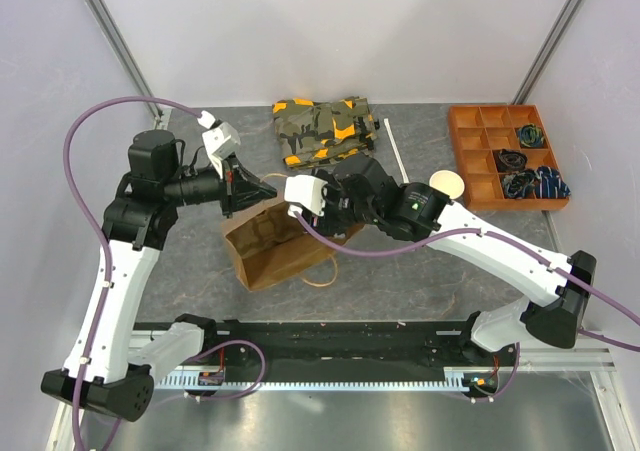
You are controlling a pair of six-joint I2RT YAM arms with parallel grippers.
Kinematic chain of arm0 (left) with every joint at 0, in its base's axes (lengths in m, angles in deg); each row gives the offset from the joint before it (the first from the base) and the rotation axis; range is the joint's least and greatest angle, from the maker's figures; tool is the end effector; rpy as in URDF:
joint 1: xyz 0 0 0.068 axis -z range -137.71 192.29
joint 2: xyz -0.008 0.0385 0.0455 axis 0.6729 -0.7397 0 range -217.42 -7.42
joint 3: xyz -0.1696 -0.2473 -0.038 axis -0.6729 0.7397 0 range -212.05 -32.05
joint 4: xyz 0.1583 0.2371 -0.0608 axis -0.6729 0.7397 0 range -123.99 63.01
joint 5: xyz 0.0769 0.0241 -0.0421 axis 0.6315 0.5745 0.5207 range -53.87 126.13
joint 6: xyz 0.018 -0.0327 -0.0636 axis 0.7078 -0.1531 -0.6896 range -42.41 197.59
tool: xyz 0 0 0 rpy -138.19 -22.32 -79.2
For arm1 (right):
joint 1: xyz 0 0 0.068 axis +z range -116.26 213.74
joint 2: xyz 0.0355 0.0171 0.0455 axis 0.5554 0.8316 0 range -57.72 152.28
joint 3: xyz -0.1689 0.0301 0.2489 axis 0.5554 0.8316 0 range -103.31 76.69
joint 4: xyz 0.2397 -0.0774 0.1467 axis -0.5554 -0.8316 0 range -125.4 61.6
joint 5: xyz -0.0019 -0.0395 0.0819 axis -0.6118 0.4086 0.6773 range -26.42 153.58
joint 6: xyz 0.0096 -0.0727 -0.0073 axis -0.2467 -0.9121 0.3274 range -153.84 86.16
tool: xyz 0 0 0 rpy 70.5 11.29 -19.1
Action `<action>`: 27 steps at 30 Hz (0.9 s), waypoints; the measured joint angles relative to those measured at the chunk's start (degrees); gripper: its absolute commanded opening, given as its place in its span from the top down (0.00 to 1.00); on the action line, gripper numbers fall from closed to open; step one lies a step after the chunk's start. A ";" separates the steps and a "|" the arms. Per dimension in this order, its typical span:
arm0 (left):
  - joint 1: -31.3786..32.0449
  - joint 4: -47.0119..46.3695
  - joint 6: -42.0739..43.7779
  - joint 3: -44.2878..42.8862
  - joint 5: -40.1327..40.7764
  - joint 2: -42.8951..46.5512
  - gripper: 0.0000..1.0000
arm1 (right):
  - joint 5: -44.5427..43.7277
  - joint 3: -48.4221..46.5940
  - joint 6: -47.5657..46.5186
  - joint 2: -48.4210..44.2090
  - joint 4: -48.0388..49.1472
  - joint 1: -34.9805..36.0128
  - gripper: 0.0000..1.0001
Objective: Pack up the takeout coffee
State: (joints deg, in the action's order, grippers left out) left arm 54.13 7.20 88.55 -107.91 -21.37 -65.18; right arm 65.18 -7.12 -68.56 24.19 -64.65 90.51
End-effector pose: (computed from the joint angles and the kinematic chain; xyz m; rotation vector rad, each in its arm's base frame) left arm 0.1909 -0.0931 0.4635 0.9868 1.6215 -0.9880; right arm 0.1987 0.3065 0.3975 -1.5734 1.5103 0.2500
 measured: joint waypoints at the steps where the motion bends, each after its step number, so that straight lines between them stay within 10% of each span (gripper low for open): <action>1: -0.02 -1.38 -1.99 0.50 0.76 0.02 0.98 | -0.09 0.09 0.17 0.00 0.52 0.00 0.41; 12: 0.00 -14.60 -24.57 5.29 12.87 1.53 0.98 | -0.37 6.56 0.68 -2.23 7.80 0.00 0.41; 27: 0.04 -17.81 -33.70 7.69 18.47 3.02 0.98 | -0.20 6.64 7.87 1.03 13.64 0.09 0.42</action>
State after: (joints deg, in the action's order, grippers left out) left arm 54.17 -10.62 54.85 -100.21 -2.90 -62.16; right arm 64.99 -0.48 -60.69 25.22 -51.01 90.60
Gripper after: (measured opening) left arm 0.036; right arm 0.761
